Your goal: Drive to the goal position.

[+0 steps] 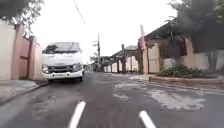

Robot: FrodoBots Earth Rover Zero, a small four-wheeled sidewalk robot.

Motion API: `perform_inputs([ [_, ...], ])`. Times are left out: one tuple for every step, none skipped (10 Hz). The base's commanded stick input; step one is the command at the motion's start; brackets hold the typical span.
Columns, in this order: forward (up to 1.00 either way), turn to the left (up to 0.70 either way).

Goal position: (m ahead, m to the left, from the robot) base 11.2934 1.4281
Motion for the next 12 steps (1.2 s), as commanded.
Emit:
perform_inputs([
  [0.85, 0.0],
  [0.85, 0.0],
  [0.85, 0.0],
  [0.85, 0.34],
  [0.85, 0.33],
  [0.85, 0.04],
  [0.85, 0.0],
  [0.85, 0.0],
  [0.85, 0.0],
  [0.85, 0.0],
  [0.85, 0.0],
  [0.85, 0.0],
])
